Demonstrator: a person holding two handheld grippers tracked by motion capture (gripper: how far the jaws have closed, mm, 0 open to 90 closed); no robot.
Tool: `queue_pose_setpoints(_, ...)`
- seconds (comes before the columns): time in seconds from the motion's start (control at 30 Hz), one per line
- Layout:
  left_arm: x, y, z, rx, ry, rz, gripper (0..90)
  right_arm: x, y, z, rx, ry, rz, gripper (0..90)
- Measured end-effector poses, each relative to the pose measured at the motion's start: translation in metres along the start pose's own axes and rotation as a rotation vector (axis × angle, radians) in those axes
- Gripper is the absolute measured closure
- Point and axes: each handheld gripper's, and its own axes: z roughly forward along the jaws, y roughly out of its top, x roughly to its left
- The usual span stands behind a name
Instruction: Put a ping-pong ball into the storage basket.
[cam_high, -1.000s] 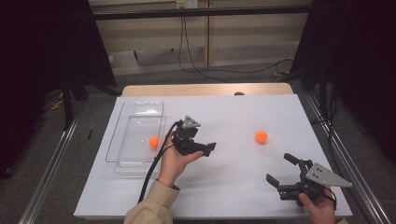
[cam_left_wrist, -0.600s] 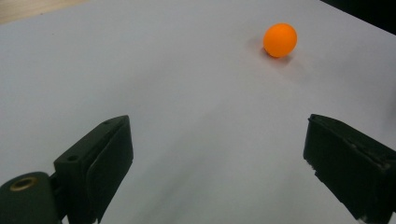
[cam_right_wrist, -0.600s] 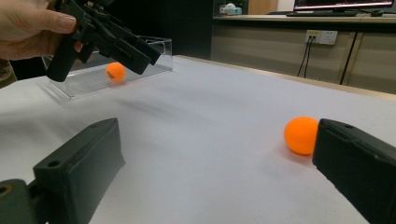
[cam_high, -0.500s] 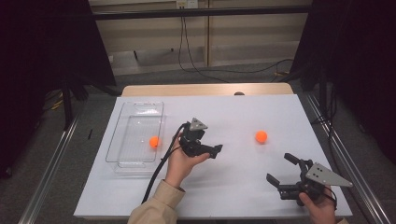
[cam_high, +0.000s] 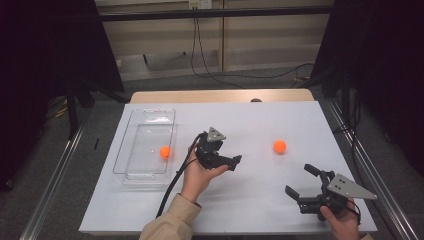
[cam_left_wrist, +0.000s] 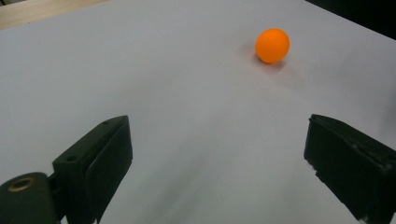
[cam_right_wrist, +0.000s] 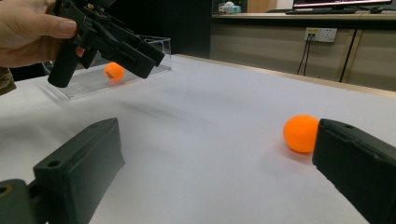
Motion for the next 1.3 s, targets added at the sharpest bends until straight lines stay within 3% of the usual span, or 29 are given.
queue_pose_setpoints(0.77,-0.018,-0.004,0.027,0.02,-0.03,0.059,7.2,-0.001,-0.001,0.0,0.005,0.0,0.004,1.4)
queue_pose_setpoints(1.3,-0.032,-0.005,0.041,0.008,-0.042,0.089,7.0,-0.002,-0.001,0.0,0.006,-0.004,0.004,1.3)
